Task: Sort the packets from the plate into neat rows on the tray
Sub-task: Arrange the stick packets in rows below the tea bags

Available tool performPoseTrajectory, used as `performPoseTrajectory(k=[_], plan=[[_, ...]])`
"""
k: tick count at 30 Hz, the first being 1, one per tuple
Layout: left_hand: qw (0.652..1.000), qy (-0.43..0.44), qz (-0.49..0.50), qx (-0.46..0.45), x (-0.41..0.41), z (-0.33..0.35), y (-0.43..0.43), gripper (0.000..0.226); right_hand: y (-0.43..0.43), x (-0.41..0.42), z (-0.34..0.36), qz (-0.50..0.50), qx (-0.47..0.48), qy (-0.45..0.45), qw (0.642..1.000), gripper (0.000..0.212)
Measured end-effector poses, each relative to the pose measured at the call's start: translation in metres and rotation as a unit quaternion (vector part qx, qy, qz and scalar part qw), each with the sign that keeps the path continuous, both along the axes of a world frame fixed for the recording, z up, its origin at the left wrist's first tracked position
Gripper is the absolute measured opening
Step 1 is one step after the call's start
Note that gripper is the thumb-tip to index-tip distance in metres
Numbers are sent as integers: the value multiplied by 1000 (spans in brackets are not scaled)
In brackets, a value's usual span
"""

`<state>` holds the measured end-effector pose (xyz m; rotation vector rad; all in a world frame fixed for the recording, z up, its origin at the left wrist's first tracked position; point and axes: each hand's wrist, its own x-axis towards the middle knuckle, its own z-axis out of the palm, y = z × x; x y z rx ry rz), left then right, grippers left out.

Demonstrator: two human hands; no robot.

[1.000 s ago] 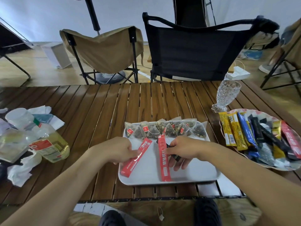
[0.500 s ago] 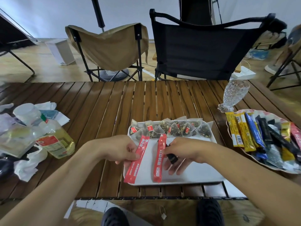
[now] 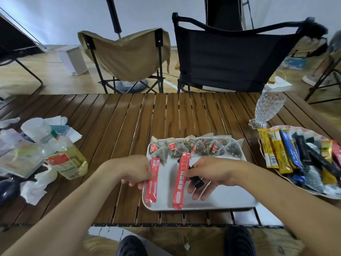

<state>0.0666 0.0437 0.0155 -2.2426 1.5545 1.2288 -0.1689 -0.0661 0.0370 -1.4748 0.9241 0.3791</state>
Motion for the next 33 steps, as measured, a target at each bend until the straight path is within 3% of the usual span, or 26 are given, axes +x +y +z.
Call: performPoseTrajectory(k=[6, 14, 23, 28, 33], plan=[[998, -16, 23, -65, -13, -20, -15, 35, 5, 6, -2, -16, -15, -8, 1000, 31], [997, 37, 58, -46, 3, 5, 3, 31, 3, 17, 4, -24, -36, -38, 998, 28], [996, -32, 64, -49, -5, 0, 5, 44, 26, 53, -18, -49, -119, -35, 991, 30], [994, -90, 33, -47, -6, 3, 3, 37, 24, 46, -17, -39, -150, -5, 988, 33], [995, -81, 28, -54, -21, 1, 1, 43, 24, 38, -22, -12, -168, 35, 985, 39]])
